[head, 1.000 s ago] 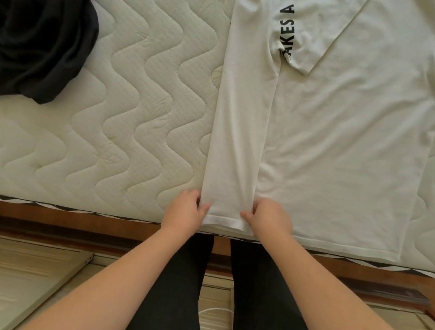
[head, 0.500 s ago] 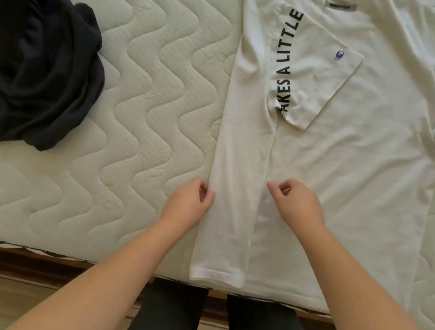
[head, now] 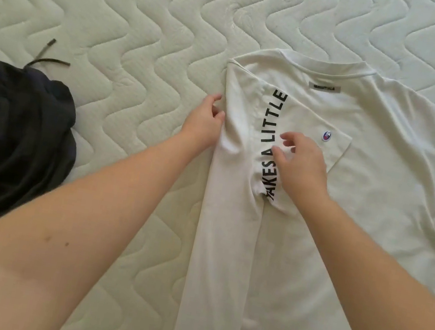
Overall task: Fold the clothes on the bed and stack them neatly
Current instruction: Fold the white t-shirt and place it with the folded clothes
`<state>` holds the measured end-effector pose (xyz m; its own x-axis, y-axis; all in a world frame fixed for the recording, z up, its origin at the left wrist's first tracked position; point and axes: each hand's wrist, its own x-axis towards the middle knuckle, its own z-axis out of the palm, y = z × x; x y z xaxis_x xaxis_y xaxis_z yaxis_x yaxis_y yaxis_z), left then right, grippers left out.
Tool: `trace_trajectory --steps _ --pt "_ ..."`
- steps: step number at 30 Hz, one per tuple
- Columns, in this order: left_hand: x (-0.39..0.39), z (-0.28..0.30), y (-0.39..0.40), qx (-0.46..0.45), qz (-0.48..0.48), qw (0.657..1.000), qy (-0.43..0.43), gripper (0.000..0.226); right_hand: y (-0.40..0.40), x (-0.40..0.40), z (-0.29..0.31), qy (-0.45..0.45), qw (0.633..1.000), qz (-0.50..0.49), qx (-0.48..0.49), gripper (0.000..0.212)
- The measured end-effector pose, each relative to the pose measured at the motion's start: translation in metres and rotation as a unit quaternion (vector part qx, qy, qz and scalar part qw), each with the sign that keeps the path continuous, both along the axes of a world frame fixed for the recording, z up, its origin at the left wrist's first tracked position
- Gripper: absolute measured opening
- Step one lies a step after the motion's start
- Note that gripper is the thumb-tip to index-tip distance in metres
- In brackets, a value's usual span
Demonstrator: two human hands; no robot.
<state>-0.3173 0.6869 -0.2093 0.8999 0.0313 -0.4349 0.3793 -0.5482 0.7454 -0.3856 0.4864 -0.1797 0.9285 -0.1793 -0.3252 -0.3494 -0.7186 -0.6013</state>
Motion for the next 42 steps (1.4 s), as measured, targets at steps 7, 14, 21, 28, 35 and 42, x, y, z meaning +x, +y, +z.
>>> trace_trajectory --steps 7,14,21,28,35,42 --pt "0.113 0.004 0.009 0.097 -0.196 0.976 -0.012 0.038 -0.013 0.082 -0.014 0.026 0.990 0.079 -0.113 0.058" --pt "0.181 0.041 0.018 0.285 -0.435 0.851 0.069 0.023 -0.030 0.118 -0.010 0.120 0.959 0.097 -0.238 0.038" --pt "0.191 0.044 -0.018 0.361 -0.469 0.802 0.081 0.029 -0.041 0.118 -0.002 0.134 0.975 0.098 -0.149 0.031" --pt "0.186 0.031 -0.007 0.246 -0.331 0.909 0.054 0.027 -0.059 0.107 0.003 0.219 0.945 0.117 -0.213 0.041" --pt "0.162 0.013 0.002 0.243 -0.249 0.936 -0.056 0.031 -0.073 0.066 0.013 0.116 0.987 -0.019 -0.109 0.022" --pt "0.097 0.036 -0.037 0.157 -0.262 0.943 -0.136 0.022 -0.041 0.014 0.019 -0.167 0.983 0.004 -0.071 0.018"
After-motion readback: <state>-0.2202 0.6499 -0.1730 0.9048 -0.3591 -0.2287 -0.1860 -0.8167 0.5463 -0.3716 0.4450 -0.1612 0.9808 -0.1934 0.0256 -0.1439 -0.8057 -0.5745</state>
